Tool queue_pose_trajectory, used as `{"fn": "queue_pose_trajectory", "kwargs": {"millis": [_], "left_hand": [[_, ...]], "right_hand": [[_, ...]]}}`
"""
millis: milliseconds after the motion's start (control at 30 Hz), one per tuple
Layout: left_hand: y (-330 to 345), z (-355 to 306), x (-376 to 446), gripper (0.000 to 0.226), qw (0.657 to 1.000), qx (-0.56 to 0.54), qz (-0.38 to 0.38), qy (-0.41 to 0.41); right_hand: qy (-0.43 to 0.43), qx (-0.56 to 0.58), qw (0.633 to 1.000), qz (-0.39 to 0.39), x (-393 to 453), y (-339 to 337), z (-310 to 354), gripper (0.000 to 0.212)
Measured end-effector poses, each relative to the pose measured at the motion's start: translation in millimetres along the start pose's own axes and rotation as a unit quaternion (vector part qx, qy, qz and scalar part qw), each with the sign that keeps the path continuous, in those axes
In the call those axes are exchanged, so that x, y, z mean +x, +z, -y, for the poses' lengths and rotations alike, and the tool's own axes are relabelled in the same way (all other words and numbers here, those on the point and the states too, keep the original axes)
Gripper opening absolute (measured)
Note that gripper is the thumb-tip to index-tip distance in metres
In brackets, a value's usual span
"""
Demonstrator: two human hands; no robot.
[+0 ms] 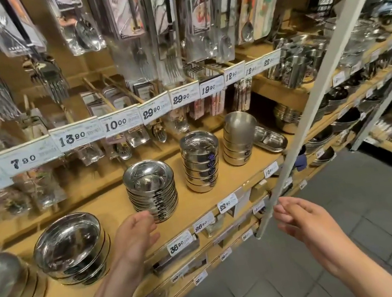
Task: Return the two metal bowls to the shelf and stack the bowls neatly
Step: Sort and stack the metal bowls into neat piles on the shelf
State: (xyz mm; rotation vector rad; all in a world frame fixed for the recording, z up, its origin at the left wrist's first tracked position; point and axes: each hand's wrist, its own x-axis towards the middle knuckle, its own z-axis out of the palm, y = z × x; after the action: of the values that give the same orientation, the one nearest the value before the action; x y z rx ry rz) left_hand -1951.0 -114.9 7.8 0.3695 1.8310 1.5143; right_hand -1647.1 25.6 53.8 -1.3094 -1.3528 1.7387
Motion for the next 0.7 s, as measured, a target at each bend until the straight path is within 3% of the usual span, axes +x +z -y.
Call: {"fn": "queue_pose_trajectory", "kwargs": {"millis": [167,267,433,567,700], "left_hand": [[-6.0,2.5,42.9,0.034,0.997,-0.013,-0.064,-0.033],[-10.4,-2.8,69.8,0.015,0.996,-0.011,-0.078,-0.046],[-17.6,-20.8,92.6,0.015,0.995,0.002,-0.085,-0.042],[-15.3,-22.8,109.3,0.030,0.993,-0.038,-0.088,-0.073],[-5.8,-12.7,126.6,0.045,0.987,-0.085,-0.041,-0.130]], "right_hand": [[0.012,-0.015,1.000,0.022,45.1,39.0,1.4,0.017],[0.020,-0.015,0.999,0.046,85.7,69.4,9.0,0.019],[0.026,-0.056,0.993,0.101,141.5,130.1,20.0,0.015],[0.063,-0.066,0.988,0.128,164.6,162.5,12.3,0.018],[0.104,-0.065,0.979,0.165,176.7,179.7,0.9,0.023]]}}
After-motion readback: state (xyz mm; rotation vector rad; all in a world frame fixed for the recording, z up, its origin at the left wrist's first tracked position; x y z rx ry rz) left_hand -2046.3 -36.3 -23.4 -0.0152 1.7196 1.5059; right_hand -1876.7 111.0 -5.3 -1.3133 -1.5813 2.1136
